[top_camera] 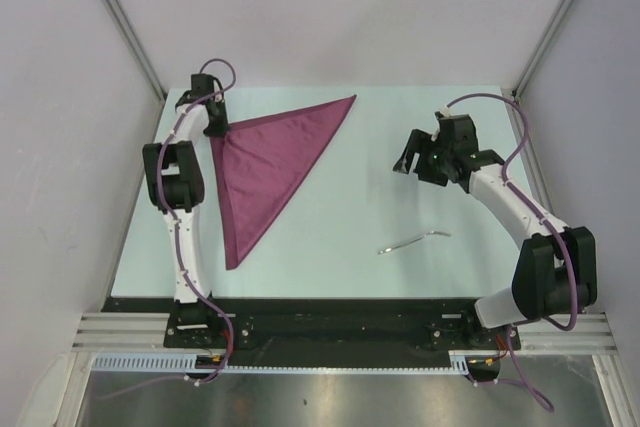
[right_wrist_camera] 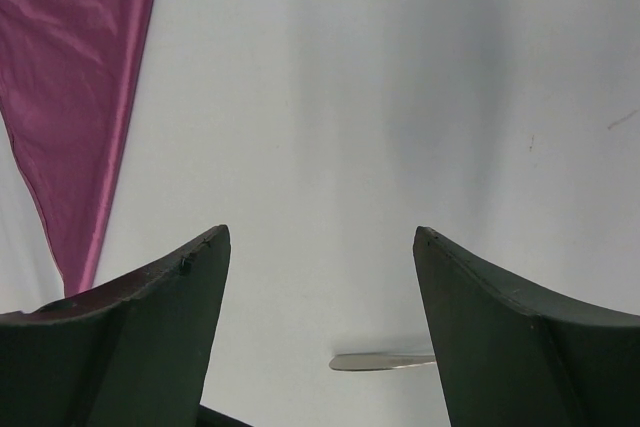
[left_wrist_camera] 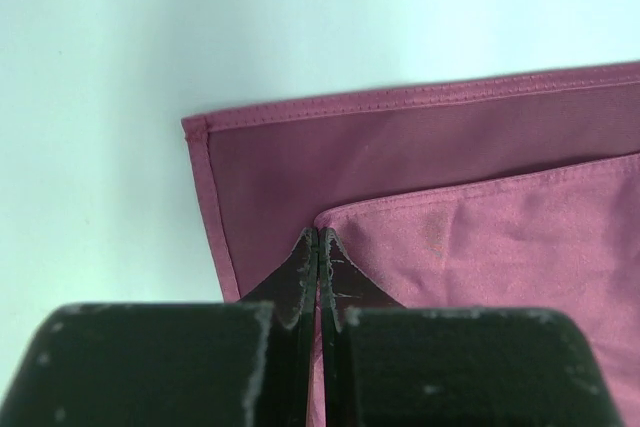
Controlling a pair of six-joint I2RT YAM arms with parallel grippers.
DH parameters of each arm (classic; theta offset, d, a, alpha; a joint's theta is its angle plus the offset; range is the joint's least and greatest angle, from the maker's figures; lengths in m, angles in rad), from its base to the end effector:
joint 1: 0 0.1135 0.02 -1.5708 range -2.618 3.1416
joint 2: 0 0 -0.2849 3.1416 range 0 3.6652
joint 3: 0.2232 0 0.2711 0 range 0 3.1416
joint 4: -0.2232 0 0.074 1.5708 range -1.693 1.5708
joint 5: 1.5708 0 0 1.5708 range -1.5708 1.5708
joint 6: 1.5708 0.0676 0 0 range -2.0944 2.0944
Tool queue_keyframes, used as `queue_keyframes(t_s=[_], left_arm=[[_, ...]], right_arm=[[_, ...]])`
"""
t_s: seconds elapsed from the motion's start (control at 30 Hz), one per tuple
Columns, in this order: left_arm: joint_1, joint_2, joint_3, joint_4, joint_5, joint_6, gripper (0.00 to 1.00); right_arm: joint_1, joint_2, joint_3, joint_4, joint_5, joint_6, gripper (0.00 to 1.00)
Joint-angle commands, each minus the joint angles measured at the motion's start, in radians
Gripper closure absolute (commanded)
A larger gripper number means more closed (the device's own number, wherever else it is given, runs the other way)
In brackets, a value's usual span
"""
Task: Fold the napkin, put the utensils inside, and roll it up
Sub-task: Fold the napkin at the center of the board.
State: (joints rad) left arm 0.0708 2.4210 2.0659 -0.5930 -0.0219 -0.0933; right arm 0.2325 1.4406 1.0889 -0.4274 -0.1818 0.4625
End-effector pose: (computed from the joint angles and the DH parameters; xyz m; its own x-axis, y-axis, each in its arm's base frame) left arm 0.5838 0.0429 0.1508 -0.7990 -0.1500 -0.5824 -0.1586 0.9867 -0.0366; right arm 0.3396 0.0930 0.2625 -0.7689 0.2689 -0.5801 -0.0098 0.9022 0.4312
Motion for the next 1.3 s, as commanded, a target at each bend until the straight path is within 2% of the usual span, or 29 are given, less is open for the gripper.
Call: queue_keyframes(t_s=[0.0,0.53,1.27], left_arm=[[0.009,0.018,0.076,-0.002,-0.006,0.041,1.0],[0.023,0.049,0.129,0.007,-0.019,0.06,1.0],[0.053,0.087,0.203,0.005,0.013,0.014,1.0]], right_arm=[[0.005,0.009,0.043,0.032,-0.005,0.001,0.21],[0.019,0.03,0.051,0.029,-0.004,0.004,0.21],[0.045,0.064,0.077,0.018,0.008,0.007,0.2]])
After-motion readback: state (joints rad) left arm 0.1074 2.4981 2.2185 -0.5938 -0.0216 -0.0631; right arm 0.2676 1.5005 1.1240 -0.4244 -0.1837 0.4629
